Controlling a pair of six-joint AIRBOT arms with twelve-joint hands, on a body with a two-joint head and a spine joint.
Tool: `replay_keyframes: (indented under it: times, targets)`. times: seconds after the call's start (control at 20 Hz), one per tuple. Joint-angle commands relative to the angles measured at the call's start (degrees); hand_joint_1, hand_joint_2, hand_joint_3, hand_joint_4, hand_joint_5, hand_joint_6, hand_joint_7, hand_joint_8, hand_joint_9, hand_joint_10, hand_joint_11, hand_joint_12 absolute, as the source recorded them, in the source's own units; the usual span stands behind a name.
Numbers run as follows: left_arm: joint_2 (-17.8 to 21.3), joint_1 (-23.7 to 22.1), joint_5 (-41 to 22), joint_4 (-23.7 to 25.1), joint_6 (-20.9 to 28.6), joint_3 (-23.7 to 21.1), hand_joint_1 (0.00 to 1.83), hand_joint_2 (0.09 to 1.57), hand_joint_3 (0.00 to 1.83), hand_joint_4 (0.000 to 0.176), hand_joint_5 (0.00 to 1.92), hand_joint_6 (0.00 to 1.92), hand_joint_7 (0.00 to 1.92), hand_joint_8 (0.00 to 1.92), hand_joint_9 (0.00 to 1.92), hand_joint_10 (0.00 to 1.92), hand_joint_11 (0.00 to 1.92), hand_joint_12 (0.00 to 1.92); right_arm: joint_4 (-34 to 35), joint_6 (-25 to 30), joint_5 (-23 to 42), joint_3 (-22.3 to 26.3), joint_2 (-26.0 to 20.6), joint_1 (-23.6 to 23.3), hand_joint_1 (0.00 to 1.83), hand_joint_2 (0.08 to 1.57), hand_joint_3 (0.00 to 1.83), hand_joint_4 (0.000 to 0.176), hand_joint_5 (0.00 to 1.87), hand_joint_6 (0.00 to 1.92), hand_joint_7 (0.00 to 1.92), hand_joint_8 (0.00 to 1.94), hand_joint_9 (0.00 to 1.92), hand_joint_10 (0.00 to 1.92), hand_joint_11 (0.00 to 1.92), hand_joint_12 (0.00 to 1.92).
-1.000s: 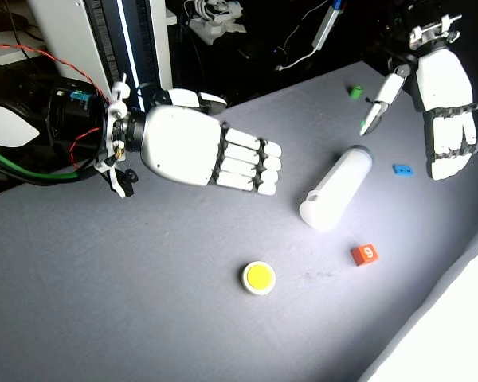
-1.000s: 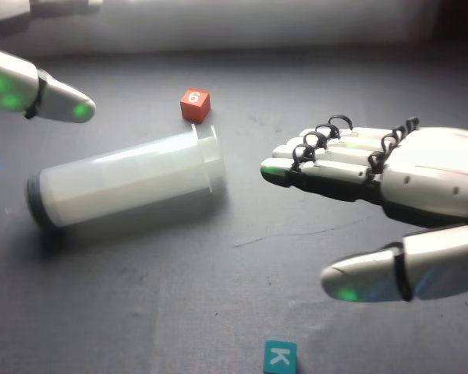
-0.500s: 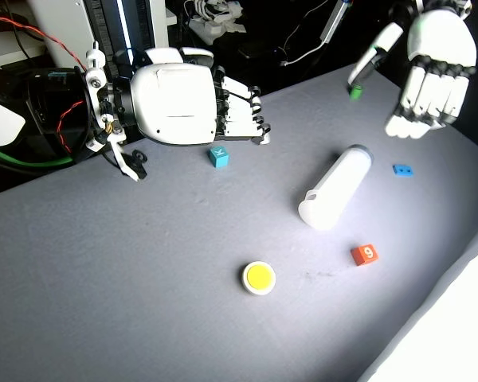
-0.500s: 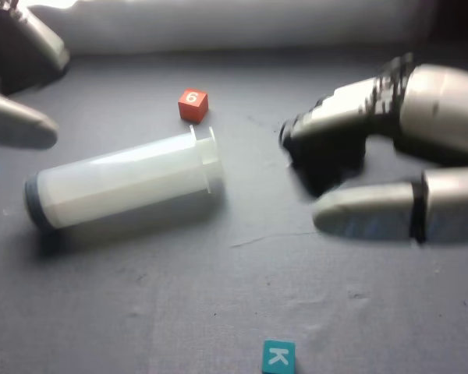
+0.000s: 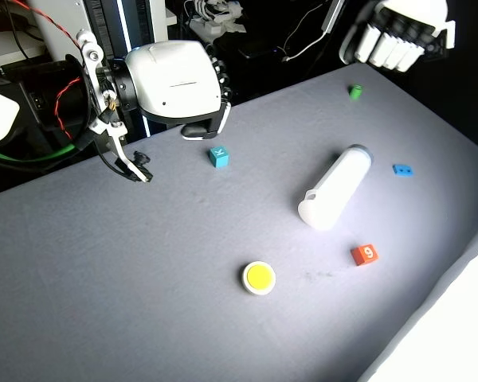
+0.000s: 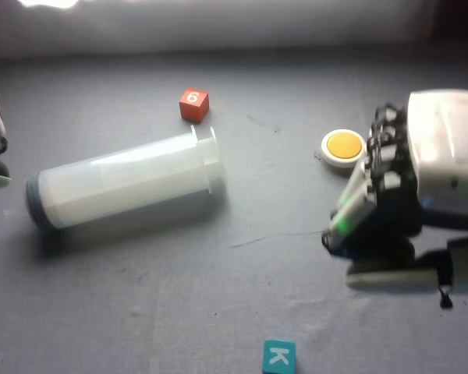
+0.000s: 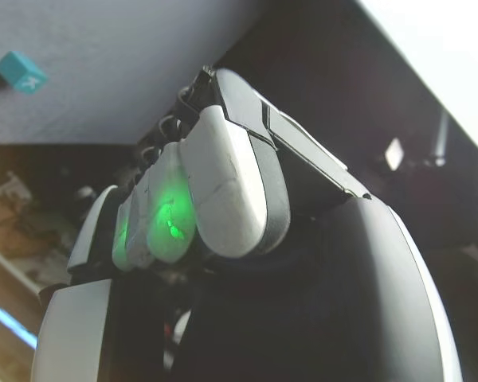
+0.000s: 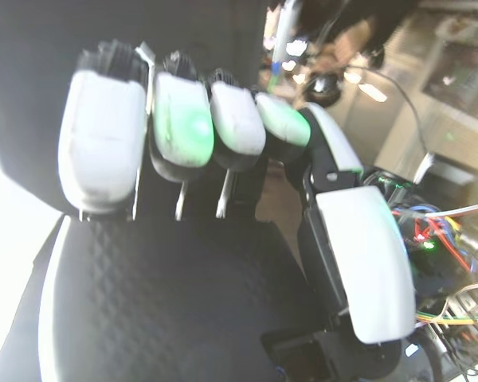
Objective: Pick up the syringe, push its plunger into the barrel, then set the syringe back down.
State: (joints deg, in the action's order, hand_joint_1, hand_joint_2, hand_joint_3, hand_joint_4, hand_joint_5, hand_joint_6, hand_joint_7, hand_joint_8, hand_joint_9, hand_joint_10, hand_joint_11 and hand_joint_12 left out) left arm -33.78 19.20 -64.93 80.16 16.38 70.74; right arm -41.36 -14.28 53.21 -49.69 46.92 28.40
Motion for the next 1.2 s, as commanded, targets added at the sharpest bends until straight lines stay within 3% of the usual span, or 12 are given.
replay_keyframes:
  times: [0.0,0.05,0.15,0.3,0.4,0.55,0.7,1.0,1.15]
  targets:
    - [-0.17,-0.73,-2.81,-5.21,-0.39,0.28,0.87,1.49,0.0,0.176,1.47,1.92,1.58,1.92,1.58,1.92,1.65,1.92,3.63,0.77,8.73,0.01,0.12,-0.94,0.72,1.42,0.0,0.0,1.18,1.92,1.27,1.94,1.37,1.92,1.52,1.92]
    - [-0.31,-0.99,-3.1,-4.68,-0.45,0.4,0.87,1.48,0.0,0.176,1.46,1.92,1.58,1.92,1.58,1.92,1.64,1.92,3.65,1.36,14.59,-0.4,0.62,-0.94,0.7,1.42,0.0,0.0,1.18,1.92,1.26,1.94,1.36,1.92,1.51,1.92]
    - [-0.65,-1.62,-3.77,-4.6,-0.45,0.35,0.83,1.49,0.0,0.176,1.47,1.92,1.58,1.92,1.58,1.92,1.64,1.92,2.67,0.88,17.47,-0.4,0.69,-1.65,0.63,1.44,0.01,0.0,1.16,1.92,1.27,1.94,1.37,1.92,1.51,1.92]
    - [-1.43,-2.22,-6.25,-3.28,-0.37,0.95,0.83,1.5,0.01,0.176,1.47,1.92,1.58,1.92,1.57,1.92,1.63,1.92,1.88,1.94,15.69,-0.58,0.67,-2.39,0.65,1.44,0.0,0.0,1.13,1.92,1.26,1.94,1.37,1.92,1.53,1.92]
    - [-2.08,-2.12,-9.19,-1.32,-1.61,2.07,0.83,1.5,0.0,0.176,1.45,1.92,1.56,1.92,1.56,1.92,1.62,1.92,-2.26,-1.2,14.95,-2.33,0.6,-3.83,0.67,1.43,0.0,0.0,1.13,1.92,1.25,1.94,1.37,1.92,1.51,1.92]
    - [-2.65,-2.09,-11.85,-4.24,-8.76,2.03,0.8,1.49,0.0,0.174,1.44,1.92,1.54,1.92,1.53,1.92,1.6,1.92,-5.89,-6.6,10.71,-4.37,0.63,-6.26,0.65,1.44,0.0,0.0,1.13,1.92,1.26,1.94,1.36,1.92,1.5,1.92]
    - [-2.61,-1.81,-11.24,-2.94,-9.49,1.41,0.81,1.49,0.0,0.171,1.44,1.92,1.54,1.92,1.53,1.92,1.59,1.92,-6.47,-8.88,10.34,-4.92,0.6,-7.36,0.67,1.44,0.0,0.0,1.13,1.92,1.26,1.94,1.37,1.92,1.51,1.92]
    - [-1.88,1.42,-12.86,-7.43,-17.49,0.32,0.82,1.5,0.0,0.176,1.42,1.92,1.54,1.92,1.54,1.92,1.61,1.92,-8.7,-11.29,7.17,-5.18,0.11,-9.19,0.64,1.45,0.0,0.0,1.12,1.92,1.24,1.94,1.35,1.92,1.49,1.92]
    - [-2.06,1.82,-12.19,-7.66,-18.08,-0.62,0.81,1.5,0.0,0.176,1.42,1.92,1.53,1.92,1.53,1.92,1.6,1.92,-8.72,-11.34,7.04,-5.17,0.12,-8.99,0.63,1.45,0.0,0.0,1.11,1.92,1.25,1.94,1.35,1.92,1.49,1.92]
